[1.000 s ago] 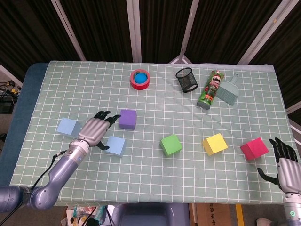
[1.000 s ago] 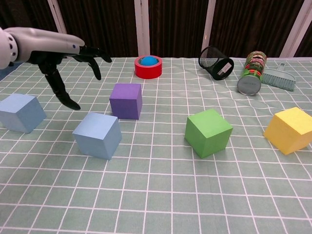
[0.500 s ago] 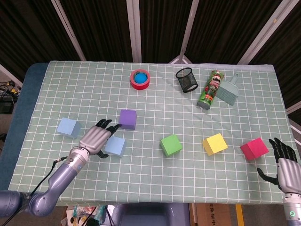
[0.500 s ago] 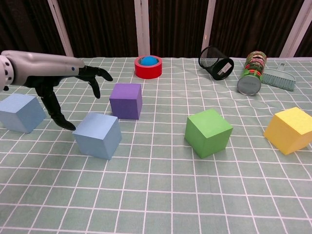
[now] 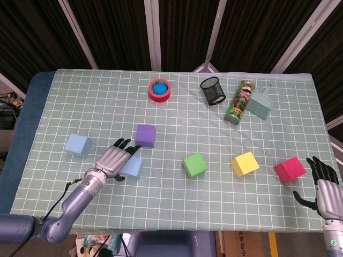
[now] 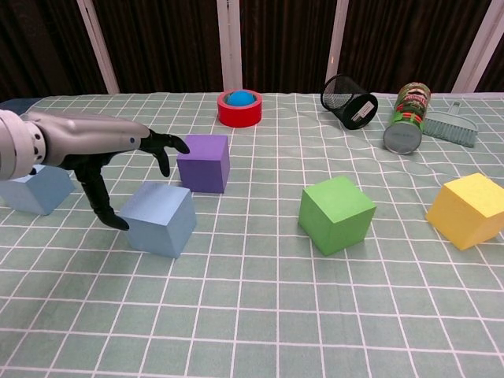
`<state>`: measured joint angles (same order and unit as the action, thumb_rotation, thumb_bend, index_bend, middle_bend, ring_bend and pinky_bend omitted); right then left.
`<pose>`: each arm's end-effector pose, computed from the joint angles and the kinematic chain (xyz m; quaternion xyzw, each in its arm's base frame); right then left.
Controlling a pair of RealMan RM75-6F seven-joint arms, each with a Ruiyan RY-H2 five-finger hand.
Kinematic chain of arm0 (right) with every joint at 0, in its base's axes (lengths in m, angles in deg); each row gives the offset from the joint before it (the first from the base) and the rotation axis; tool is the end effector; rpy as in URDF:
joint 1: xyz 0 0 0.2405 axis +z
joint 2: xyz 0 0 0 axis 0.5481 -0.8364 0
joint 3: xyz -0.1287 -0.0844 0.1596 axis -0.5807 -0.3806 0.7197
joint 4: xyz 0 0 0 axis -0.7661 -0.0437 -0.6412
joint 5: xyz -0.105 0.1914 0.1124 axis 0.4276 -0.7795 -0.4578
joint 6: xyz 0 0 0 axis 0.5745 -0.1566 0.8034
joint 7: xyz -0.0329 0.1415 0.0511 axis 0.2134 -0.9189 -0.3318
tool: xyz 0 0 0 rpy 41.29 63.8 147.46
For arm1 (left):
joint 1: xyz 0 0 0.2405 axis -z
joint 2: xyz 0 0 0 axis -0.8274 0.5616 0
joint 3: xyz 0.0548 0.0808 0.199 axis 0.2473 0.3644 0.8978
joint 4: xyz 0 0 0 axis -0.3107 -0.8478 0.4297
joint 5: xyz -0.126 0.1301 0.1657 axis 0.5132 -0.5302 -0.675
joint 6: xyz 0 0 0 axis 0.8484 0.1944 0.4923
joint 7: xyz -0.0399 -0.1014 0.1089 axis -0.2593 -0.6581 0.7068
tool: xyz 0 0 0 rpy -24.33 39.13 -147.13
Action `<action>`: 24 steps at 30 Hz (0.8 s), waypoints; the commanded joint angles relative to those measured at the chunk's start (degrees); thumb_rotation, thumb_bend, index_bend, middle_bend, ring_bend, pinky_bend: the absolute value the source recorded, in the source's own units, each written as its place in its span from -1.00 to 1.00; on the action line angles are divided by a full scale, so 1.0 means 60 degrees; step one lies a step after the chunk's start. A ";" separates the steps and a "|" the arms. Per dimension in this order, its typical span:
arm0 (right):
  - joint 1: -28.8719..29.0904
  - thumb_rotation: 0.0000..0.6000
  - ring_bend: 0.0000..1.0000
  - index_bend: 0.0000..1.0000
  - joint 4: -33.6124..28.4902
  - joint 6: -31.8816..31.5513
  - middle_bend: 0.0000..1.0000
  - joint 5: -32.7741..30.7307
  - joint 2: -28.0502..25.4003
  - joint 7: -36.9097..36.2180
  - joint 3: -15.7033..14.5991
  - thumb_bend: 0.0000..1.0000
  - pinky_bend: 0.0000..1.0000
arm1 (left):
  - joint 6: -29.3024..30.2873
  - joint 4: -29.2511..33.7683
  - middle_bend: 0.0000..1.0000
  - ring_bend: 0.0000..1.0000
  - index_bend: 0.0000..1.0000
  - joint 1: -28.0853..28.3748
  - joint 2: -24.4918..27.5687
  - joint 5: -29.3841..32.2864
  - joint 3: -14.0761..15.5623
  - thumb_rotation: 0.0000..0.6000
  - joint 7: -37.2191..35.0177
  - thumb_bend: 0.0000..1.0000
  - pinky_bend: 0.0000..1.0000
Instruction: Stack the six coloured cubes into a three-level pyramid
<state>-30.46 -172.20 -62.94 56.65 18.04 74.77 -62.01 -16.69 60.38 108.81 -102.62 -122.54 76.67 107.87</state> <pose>-0.3079 -0.1871 0.1124 0.5191 -0.4854 0.3623 0.6031 -0.0920 0.2826 -0.0397 -0.8120 -0.3524 -0.2613 0.3849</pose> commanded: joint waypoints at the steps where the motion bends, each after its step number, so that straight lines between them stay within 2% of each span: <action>1: 0.0003 1.00 -1.00 -1.00 0.0005 0.0006 -1.00 0.0002 0.0000 -0.0004 -0.0001 -0.47 -1.00 | -0.0077 -0.0126 -0.59 -1.00 -1.00 0.0013 -0.0124 -0.0071 -0.0014 1.00 -0.0041 -0.76 -1.00; 15: 0.0019 1.00 -1.00 -1.00 0.0015 0.0044 -1.00 -0.0013 -0.0002 -0.0031 -0.0001 -0.47 -1.00 | -0.0194 -0.0736 -0.42 -1.00 -1.00 0.0028 -0.0795 -0.0133 -0.0017 1.00 -0.0019 -0.76 -1.00; 24: 0.0021 1.00 -1.00 -1.00 0.0017 0.0052 -1.00 -0.0064 -0.0003 -0.0036 0.0018 -0.47 -1.00 | -0.0307 -0.1071 -0.30 -0.99 -1.00 0.0045 -0.1090 -0.0124 -0.0035 1.00 -0.0024 -0.52 -1.00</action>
<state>-30.34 -172.10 -62.63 56.26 18.02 74.56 -61.90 -18.52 53.98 109.08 -109.14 -123.31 76.45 107.73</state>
